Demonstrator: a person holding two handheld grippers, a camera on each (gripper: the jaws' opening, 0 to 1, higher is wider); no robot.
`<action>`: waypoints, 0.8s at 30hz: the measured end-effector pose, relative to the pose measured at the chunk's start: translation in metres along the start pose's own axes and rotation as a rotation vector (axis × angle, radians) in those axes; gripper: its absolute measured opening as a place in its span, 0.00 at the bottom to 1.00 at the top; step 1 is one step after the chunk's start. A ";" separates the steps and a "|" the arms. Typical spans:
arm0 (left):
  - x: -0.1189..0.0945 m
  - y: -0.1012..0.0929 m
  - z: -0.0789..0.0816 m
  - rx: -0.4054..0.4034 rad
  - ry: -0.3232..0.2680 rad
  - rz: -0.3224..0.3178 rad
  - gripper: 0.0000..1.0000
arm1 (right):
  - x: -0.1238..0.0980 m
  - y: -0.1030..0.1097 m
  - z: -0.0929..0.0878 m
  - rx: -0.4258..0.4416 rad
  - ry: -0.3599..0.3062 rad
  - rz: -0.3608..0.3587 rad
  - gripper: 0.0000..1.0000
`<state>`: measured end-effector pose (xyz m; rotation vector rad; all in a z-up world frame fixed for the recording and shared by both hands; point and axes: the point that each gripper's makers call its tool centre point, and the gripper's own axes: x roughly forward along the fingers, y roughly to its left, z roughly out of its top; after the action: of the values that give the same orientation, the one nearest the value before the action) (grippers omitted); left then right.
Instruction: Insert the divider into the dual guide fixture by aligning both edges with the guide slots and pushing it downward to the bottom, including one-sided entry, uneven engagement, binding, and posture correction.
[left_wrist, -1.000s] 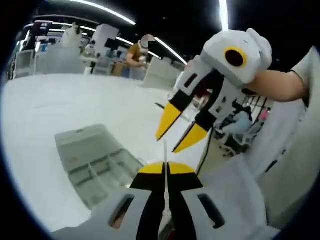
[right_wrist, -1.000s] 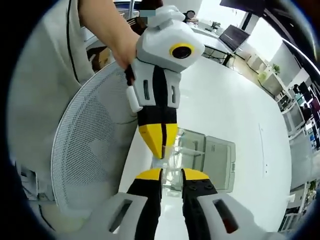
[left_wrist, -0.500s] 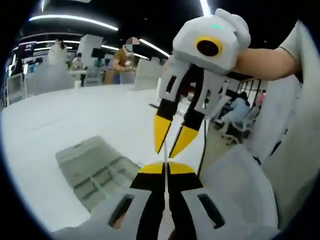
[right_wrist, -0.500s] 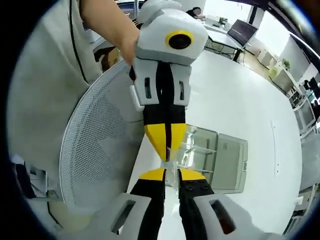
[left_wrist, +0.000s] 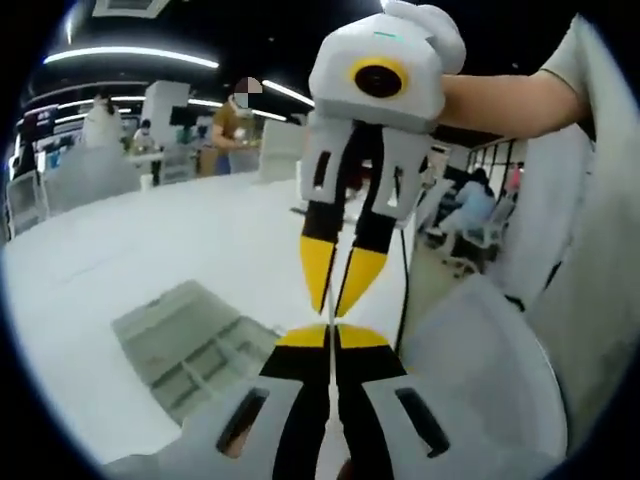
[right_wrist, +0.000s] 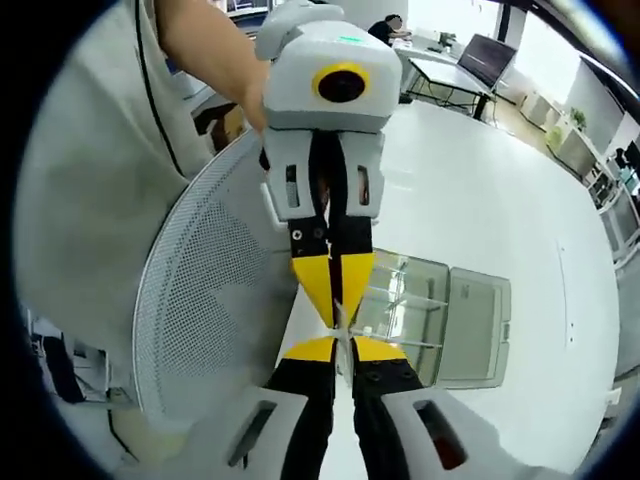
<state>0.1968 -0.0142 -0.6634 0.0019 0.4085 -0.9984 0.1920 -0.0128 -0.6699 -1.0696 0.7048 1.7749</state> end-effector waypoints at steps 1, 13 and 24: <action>0.000 0.000 -0.001 0.004 0.002 -0.001 0.00 | 0.000 0.001 0.000 -0.001 -0.001 0.004 0.00; 0.002 -0.006 -0.004 0.004 0.019 -0.013 0.00 | 0.001 0.009 -0.001 0.157 -0.030 0.063 0.00; 0.000 0.004 -0.009 -0.060 0.038 0.013 0.04 | -0.003 0.004 -0.003 0.326 -0.057 0.080 0.00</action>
<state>0.1967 -0.0100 -0.6727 -0.0309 0.4728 -0.9742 0.1900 -0.0182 -0.6688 -0.7771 0.9742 1.6778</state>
